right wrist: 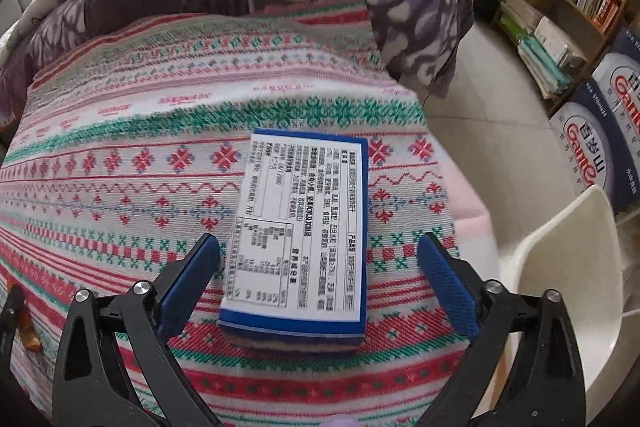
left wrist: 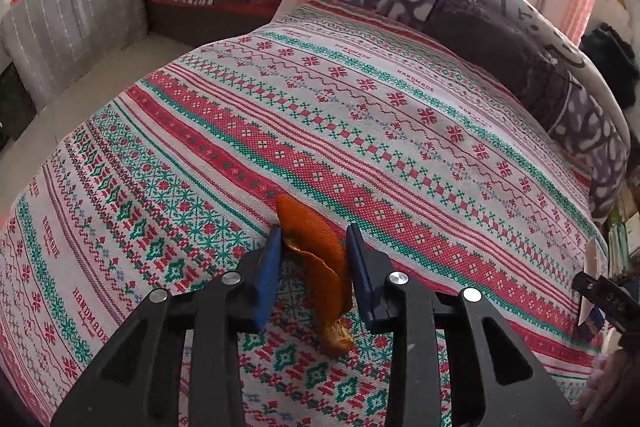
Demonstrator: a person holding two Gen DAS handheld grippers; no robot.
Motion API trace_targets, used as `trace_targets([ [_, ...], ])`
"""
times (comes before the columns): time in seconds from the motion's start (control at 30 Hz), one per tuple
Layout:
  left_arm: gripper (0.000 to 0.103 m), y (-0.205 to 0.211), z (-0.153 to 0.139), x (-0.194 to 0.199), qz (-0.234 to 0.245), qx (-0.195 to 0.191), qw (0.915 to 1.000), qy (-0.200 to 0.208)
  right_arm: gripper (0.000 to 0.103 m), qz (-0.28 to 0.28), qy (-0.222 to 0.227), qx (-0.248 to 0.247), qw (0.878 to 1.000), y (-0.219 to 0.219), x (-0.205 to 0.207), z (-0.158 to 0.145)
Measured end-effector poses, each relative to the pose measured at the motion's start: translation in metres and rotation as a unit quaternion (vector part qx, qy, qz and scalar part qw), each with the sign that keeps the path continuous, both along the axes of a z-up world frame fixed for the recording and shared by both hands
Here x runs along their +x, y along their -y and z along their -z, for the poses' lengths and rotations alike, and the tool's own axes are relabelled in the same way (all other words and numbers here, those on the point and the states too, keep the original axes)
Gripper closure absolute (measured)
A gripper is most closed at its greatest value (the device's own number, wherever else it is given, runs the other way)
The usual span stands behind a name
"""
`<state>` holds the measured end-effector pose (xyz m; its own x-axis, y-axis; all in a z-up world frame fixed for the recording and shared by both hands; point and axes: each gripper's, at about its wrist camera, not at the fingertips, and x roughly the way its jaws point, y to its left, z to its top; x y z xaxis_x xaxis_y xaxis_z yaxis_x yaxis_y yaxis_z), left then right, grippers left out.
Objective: Collect trash
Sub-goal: 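Grasp the orange piece with the left tool while the right tool grasps the blue-white box, then lift and carry the orange piece and blue-white box toward the white bin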
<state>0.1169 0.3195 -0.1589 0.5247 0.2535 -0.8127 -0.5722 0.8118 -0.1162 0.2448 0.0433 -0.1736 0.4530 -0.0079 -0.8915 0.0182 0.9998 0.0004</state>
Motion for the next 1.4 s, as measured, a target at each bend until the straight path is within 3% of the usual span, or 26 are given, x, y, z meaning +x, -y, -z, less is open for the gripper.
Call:
trace_targets([
  [0.03,0.07,0.0,-0.001,0.0,0.0,0.0,1.0,-0.001,0.021,-0.006,0.007,0.0,1.0,0.0,-0.001,-0.002],
  [0.07,0.07,0.001,-0.001,0.0,0.0,0.0,1.0,-0.001,0.04,-0.015,0.011,0.0,1.0,0.0,-0.002,-0.005],
  [0.1,0.07,0.001,-0.002,-0.001,0.0,0.001,1.0,-0.001,0.051,-0.024,0.012,0.002,1.0,-0.002,-0.003,-0.008],
  [0.3,0.076,0.004,-0.024,-0.007,0.0,0.005,0.9997,0.023,0.051,-0.082,0.067,0.0,0.994,-0.008,-0.029,-0.051],
  [0.57,0.085,0.016,-0.092,-0.027,0.021,0.027,0.9955,0.088,0.051,-0.139,0.153,0.014,0.978,0.004,-0.095,-0.127],
  [0.83,0.086,0.04,-0.162,-0.075,0.061,0.042,0.9875,0.139,0.051,-0.138,0.167,0.087,0.972,0.041,-0.147,-0.165],
  [0.97,0.086,0.057,-0.174,-0.092,0.076,0.056,0.9864,0.134,0.051,-0.133,0.176,0.109,0.969,0.053,-0.167,-0.179],
  [1.07,0.084,0.062,-0.164,-0.092,0.074,0.075,0.9889,0.105,0.051,-0.128,0.19,0.114,0.967,0.063,-0.181,-0.184],
  [1.13,0.066,0.055,-0.146,-0.081,0.07,0.053,0.9934,0.074,0.051,-0.123,0.197,0.114,0.966,0.068,-0.184,-0.182],
  [1.17,0.041,0.051,-0.133,-0.073,0.066,0.038,0.9956,0.054,0.051,-0.121,0.198,0.113,0.966,0.071,-0.183,-0.179],
  [1.2,0.036,0.047,-0.123,-0.067,0.063,0.03,0.9966,0.043,0.051,-0.119,0.197,0.111,0.967,0.074,-0.182,-0.177],
  [1.4,0.036,0.027,-0.05,-0.017,0.047,0.02,0.9981,-0.036,0.051,-0.102,0.181,0.119,0.971,0.083,-0.169,-0.163],
])
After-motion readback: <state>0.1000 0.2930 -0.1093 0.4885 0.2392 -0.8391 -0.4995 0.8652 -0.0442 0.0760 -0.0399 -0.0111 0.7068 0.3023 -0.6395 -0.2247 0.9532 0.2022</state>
